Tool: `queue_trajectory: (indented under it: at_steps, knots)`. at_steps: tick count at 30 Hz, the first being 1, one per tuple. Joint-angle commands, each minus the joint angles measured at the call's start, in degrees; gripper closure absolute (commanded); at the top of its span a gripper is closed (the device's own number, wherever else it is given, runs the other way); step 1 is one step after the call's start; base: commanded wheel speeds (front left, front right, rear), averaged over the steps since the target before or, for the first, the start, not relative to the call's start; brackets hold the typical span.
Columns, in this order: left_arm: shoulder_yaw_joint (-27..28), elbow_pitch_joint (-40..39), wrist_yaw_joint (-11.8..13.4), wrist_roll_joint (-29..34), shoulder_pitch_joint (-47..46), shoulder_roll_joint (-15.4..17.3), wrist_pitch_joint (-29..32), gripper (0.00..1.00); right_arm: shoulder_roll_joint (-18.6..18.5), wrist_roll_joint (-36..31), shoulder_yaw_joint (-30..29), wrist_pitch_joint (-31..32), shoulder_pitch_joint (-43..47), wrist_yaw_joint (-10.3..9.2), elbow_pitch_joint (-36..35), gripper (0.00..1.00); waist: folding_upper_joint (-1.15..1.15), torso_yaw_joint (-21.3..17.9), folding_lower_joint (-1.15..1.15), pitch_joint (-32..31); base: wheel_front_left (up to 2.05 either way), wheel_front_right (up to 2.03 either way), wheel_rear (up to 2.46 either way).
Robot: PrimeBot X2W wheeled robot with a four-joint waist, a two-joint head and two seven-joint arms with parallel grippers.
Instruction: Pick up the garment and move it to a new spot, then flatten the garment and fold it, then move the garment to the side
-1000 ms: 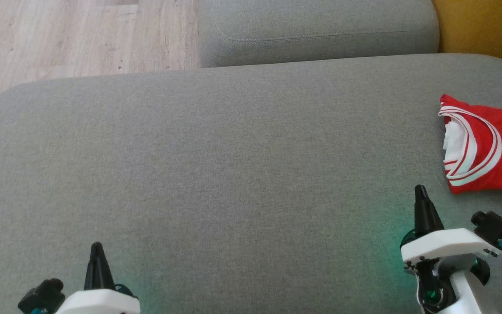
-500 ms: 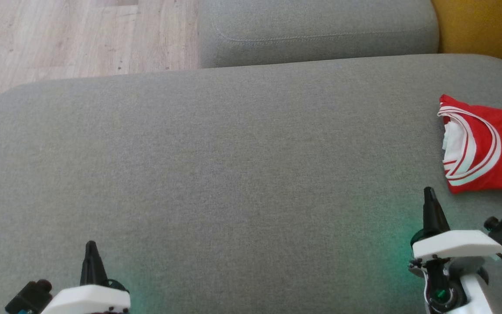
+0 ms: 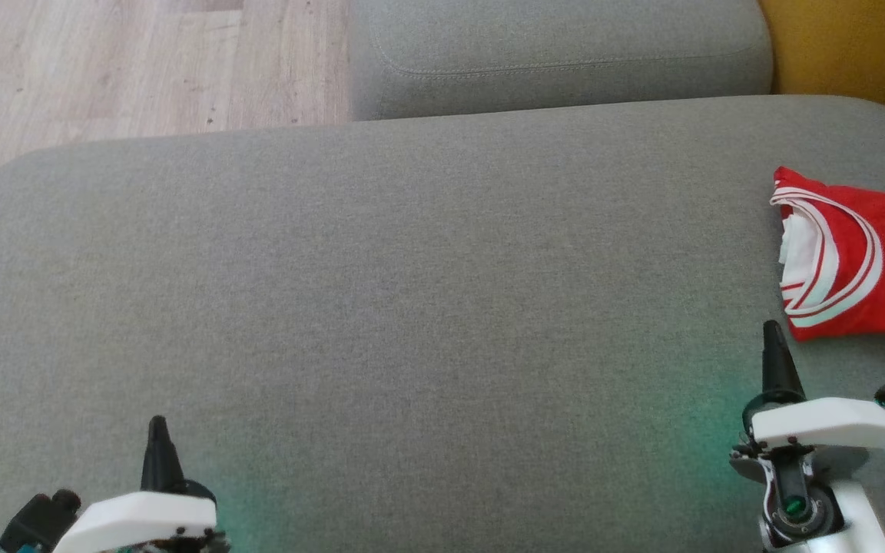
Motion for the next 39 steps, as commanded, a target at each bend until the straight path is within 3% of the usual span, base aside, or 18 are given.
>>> queue_trajectory:
  at_steps: [1, 39]
  knots:
    - [1.8, -2.2, -0.4, -1.6, -3.1, 0.3, 0.6, 1.00, -0.2, 1.7, 0.4, 0.7, -1.1, 0.23, -2.5, 1.00, 0.00, 0.0, 0.00, 0.0, 0.00, 0.00, 0.00]
    - [4.8, -4.6, -2.8, -25.6, -5.2, 0.4, 7.0, 1.00, -0.2, 25.8, -3.0, 7.0, 0.5, 0.34, -8.4, 1.00, 0.00, -0.2, 0.00, -0.2, 0.00, 0.00, 0.00]
